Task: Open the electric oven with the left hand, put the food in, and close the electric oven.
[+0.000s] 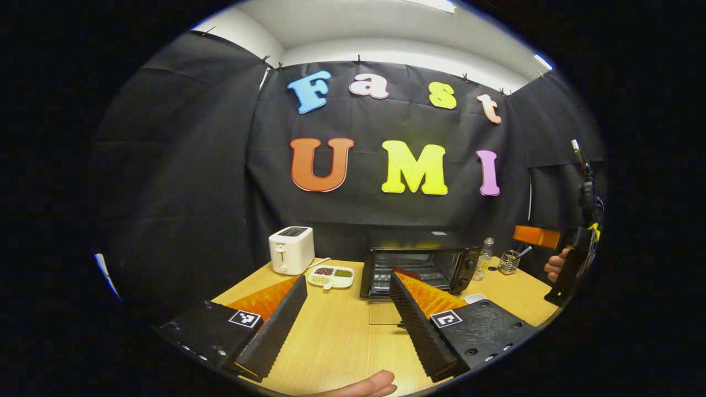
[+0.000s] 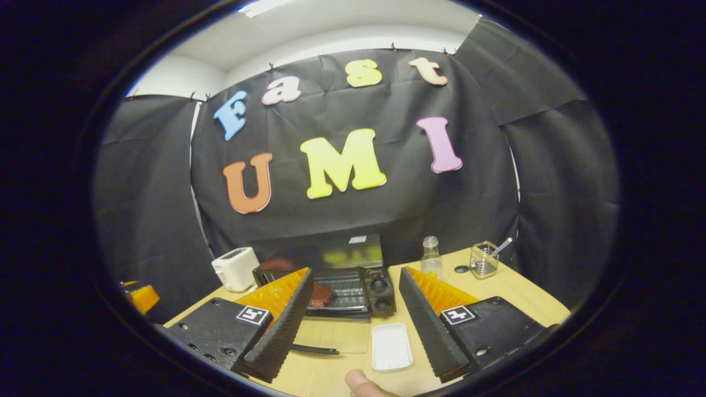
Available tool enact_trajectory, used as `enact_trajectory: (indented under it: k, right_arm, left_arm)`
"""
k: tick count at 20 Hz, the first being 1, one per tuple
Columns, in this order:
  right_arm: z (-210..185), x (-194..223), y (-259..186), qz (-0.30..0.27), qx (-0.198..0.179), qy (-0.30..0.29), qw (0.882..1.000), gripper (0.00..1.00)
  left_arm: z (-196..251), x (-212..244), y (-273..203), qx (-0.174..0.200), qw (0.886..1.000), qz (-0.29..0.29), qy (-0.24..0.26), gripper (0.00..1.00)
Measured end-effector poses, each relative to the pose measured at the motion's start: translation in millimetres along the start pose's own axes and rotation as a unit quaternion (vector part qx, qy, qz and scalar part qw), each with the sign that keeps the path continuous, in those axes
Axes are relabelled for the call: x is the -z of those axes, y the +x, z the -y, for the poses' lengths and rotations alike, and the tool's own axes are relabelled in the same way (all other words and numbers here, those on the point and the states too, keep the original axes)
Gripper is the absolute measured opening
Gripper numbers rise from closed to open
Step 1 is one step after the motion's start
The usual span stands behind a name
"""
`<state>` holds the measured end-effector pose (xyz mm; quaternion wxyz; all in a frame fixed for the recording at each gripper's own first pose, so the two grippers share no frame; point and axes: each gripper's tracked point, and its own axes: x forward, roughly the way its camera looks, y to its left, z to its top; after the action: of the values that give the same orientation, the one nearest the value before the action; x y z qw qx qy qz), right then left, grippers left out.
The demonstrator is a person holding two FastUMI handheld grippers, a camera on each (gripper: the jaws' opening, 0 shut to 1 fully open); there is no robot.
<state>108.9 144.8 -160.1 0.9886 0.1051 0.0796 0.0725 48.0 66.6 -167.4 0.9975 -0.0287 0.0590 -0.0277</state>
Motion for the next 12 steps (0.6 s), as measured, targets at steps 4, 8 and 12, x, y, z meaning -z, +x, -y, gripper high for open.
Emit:
enact_trajectory:
  k: [4,8,12]
  right_arm:
    - [32.6,-42.2,-46.2,0.037,0.019,-0.033,0.999,0.99]
    - [57.5,-63.4,-80.0,0.06,0.029,-0.052,0.996,0.99]
    - [73.9,-75.7,-97.2,0.075,0.03,-0.064,0.995,0.99]
  left_arm:
    - [41.2,16.9,17.8,0.031,0.999,0.001,0.026,0.96]
    - [85.3,59.1,43.3,0.06,0.997,-0.039,0.02,0.96]
    - [116.4,112.0,66.7,0.076,0.992,-0.096,0.028,0.96]
